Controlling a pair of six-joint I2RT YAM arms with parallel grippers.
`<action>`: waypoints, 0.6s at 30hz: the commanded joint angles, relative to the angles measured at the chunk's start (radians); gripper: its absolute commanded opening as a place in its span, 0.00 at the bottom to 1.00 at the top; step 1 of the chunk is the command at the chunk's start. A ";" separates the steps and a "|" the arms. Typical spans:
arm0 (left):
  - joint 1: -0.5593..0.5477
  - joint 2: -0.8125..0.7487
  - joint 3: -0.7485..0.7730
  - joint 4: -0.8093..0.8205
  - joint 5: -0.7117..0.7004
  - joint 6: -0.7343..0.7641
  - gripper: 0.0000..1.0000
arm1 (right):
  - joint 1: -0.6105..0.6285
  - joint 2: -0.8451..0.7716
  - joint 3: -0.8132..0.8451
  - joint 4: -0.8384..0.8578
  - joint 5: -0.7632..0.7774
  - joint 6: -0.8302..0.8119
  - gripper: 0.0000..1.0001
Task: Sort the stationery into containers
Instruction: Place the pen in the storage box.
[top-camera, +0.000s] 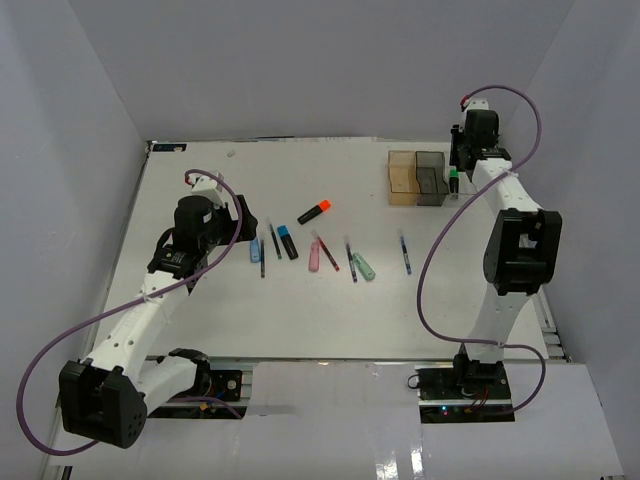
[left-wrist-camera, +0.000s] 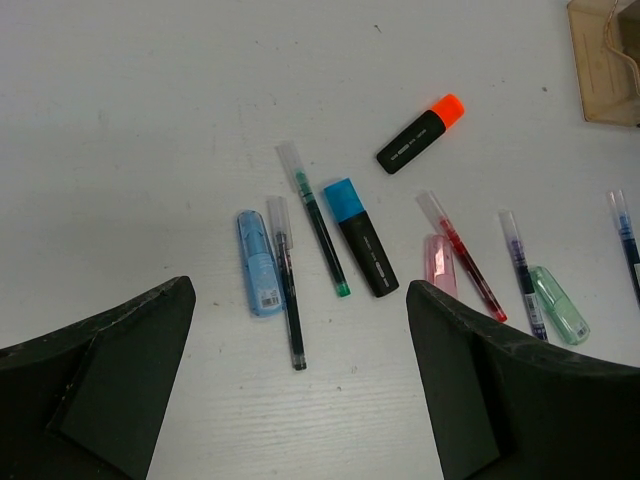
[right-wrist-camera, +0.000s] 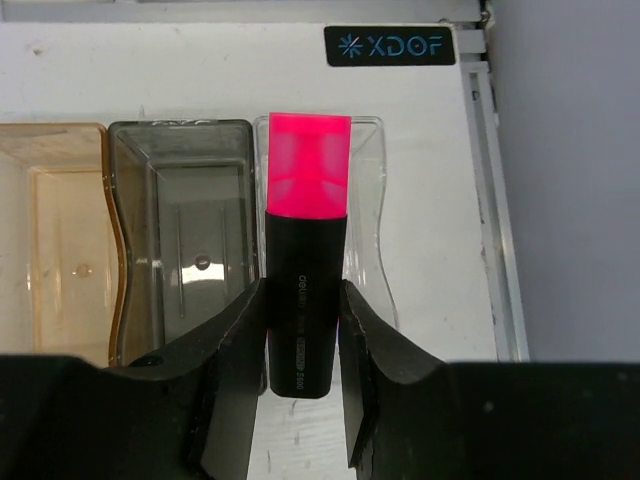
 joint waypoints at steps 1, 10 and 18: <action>0.007 -0.004 0.021 -0.004 0.014 0.002 0.98 | 0.001 0.086 0.069 -0.008 -0.056 -0.065 0.37; 0.014 0.019 0.024 -0.007 0.016 0.001 0.98 | -0.045 0.164 0.087 -0.008 -0.053 -0.054 0.67; 0.022 0.053 0.026 -0.013 0.059 -0.016 0.98 | -0.032 -0.068 0.011 0.001 -0.085 0.015 0.74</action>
